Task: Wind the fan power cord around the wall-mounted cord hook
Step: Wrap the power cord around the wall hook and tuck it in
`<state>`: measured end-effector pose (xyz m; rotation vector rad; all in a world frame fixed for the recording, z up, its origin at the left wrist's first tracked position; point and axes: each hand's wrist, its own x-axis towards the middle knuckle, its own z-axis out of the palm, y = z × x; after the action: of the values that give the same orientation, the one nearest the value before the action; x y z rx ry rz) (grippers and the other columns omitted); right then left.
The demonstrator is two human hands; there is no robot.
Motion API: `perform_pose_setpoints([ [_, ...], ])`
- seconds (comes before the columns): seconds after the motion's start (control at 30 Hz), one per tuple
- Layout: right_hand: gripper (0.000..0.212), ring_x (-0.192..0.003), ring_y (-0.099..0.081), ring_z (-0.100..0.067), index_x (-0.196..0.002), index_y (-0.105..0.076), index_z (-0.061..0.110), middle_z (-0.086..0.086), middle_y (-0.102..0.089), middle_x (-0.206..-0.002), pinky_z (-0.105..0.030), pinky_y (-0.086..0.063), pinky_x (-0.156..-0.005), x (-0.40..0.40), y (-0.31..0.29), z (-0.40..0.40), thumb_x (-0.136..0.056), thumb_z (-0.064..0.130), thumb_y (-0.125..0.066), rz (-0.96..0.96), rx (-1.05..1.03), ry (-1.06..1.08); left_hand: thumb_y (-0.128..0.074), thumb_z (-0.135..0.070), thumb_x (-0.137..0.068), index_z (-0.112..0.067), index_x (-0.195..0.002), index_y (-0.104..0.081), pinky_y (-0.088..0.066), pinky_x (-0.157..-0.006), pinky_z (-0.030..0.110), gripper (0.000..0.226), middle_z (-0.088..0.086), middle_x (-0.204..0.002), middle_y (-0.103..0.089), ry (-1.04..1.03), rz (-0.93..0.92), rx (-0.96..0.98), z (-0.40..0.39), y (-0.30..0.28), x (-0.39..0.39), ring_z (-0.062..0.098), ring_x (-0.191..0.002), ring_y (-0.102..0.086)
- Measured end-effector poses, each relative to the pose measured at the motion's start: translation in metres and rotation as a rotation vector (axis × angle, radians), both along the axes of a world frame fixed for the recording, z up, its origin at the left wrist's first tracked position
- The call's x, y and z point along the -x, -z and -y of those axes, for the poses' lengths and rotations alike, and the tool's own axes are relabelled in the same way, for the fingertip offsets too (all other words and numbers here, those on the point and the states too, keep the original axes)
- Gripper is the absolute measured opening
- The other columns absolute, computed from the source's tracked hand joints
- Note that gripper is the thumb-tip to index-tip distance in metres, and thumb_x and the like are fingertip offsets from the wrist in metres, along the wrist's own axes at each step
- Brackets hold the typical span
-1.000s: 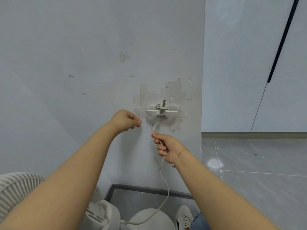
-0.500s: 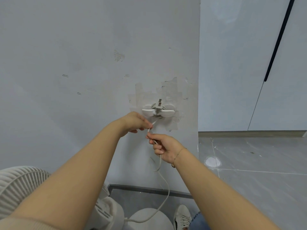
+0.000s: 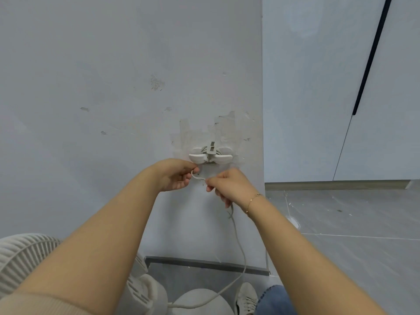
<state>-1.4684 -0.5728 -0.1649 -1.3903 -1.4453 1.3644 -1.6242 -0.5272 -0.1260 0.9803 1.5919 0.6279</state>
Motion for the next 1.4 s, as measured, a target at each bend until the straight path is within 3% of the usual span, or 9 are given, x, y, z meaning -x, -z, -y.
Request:
perform_pose_setpoints([
  [0.1, 0.018, -0.042, -0.035, -0.013, -0.065, -0.066, 0.011, -0.001, -0.042, -0.051, -0.022, -0.035, -0.039, -0.005, -0.011, 0.002, -0.08, 0.014, -0.057, 0.007, -0.064, 0.022, -0.056, -0.007, -0.091, -0.01, -0.082, -0.059, -0.045, -0.043, 0.012, 0.01, -0.002, -0.056, -0.063, -0.113, 0.179, 0.094, 0.0, -0.004, 0.003, 0.004, -0.045, -0.047],
  [0.2, 0.016, -0.042, -0.035, -0.011, -0.069, -0.068, 0.01, 0.0, -0.04, -0.05, -0.022, -0.033, -0.041, -0.003, -0.014, 0.005, -0.08, 0.014, -0.058, -0.029, -0.138, 0.037, -0.054, -0.004, -0.09, -0.007, -0.085, -0.057, -0.046, -0.043, 0.013, 0.007, 0.002, -0.052, -0.064, -0.209, 0.301, 0.108, -0.001, -0.005, 0.002, 0.008, -0.055, -0.048],
  [0.33, 0.017, -0.036, -0.037, -0.001, -0.078, -0.072, 0.003, 0.013, -0.042, -0.036, -0.015, -0.031, -0.042, 0.002, -0.016, 0.006, -0.085, 0.013, -0.06, -0.13, -0.283, 0.104, -0.05, -0.012, -0.092, -0.007, -0.08, -0.055, -0.043, -0.058, 0.017, 0.014, 0.005, -0.064, -0.059, -0.29, 0.433, 0.121, -0.001, -0.007, -0.001, 0.011, -0.059, -0.047],
  [0.6, 0.01, -0.035, -0.04, -0.001, -0.085, -0.071, 0.014, -0.003, -0.051, -0.053, -0.026, -0.035, -0.043, -0.001, -0.036, 0.012, -0.088, 0.012, -0.061, -0.278, -0.304, 0.046, -0.058, -0.012, -0.089, -0.007, -0.081, -0.058, -0.044, -0.048, 0.015, 0.01, 0.004, -0.065, -0.059, -0.286, 0.444, 0.097, -0.003, -0.01, 0.002, 0.007, -0.057, -0.05],
  [0.8, 0.031, -0.041, -0.045, 0.001, -0.11, -0.065, 0.016, 0.0, -0.06, -0.064, -0.016, -0.037, -0.042, 0.002, -0.042, 0.01, -0.09, 0.001, -0.047, -0.263, -0.389, 0.062, -0.056, -0.012, -0.088, -0.012, -0.073, -0.054, -0.038, -0.038, 0.01, 0.015, 0.0, -0.07, -0.052, -0.282, 0.159, -0.068, -0.002, -0.014, -0.011, 0.005, -0.051, -0.039],
  [0.9, 0.028, -0.059, -0.054, 0.003, -0.107, -0.064, 0.02, 0.004, -0.062, -0.063, -0.008, -0.036, -0.048, 0.002, -0.042, 0.008, -0.091, 0.004, -0.048, -0.22, -0.461, 0.137, -0.058, -0.011, -0.085, -0.011, -0.078, -0.059, -0.037, -0.037, 0.012, 0.008, 0.002, -0.074, -0.056, -0.298, 0.055, -0.193, 0.001, -0.015, -0.014, 0.006, -0.048, -0.039],
  [1.1, 0.021, -0.058, -0.054, 0.003, -0.097, -0.062, 0.024, 0.005, -0.06, -0.062, -0.012, -0.041, -0.057, -0.013, -0.042, 0.001, -0.089, 0.008, -0.05, -0.197, -0.568, 0.337, -0.055, -0.009, -0.081, -0.012, -0.07, -0.059, -0.037, -0.053, 0.021, 0.012, 0.003, -0.065, -0.059, -0.188, -0.079, -0.487, 0.012, -0.026, -0.011, 0.012, -0.056, -0.043],
  [1.27, 0.021, -0.061, -0.053, 0.002, -0.097, -0.063, 0.023, 0.007, -0.059, -0.061, -0.008, -0.041, -0.062, -0.018, -0.04, -0.002, -0.09, 0.008, -0.05, -0.206, -0.6, 0.375, -0.06, 0.0, -0.086, -0.007, -0.088, -0.065, -0.037, -0.048, 0.002, 0.008, -0.002, -0.067, -0.062, 0.052, -0.257, -0.712, 0.02, -0.025, -0.004, -0.007, -0.049, -0.053],
  [1.4, 0.021, -0.063, -0.054, 0.002, -0.097, -0.064, 0.022, 0.007, -0.057, -0.061, -0.006, -0.042, -0.062, -0.017, -0.047, -0.002, -0.091, 0.008, -0.05, -0.225, -0.613, 0.356, -0.064, -0.009, -0.087, -0.008, -0.091, -0.071, -0.037, -0.058, 0.001, 0.009, 0.004, -0.08, -0.065, 0.171, -0.371, -0.786, 0.018, -0.019, 0.005, 0.009, -0.068, -0.051],
])
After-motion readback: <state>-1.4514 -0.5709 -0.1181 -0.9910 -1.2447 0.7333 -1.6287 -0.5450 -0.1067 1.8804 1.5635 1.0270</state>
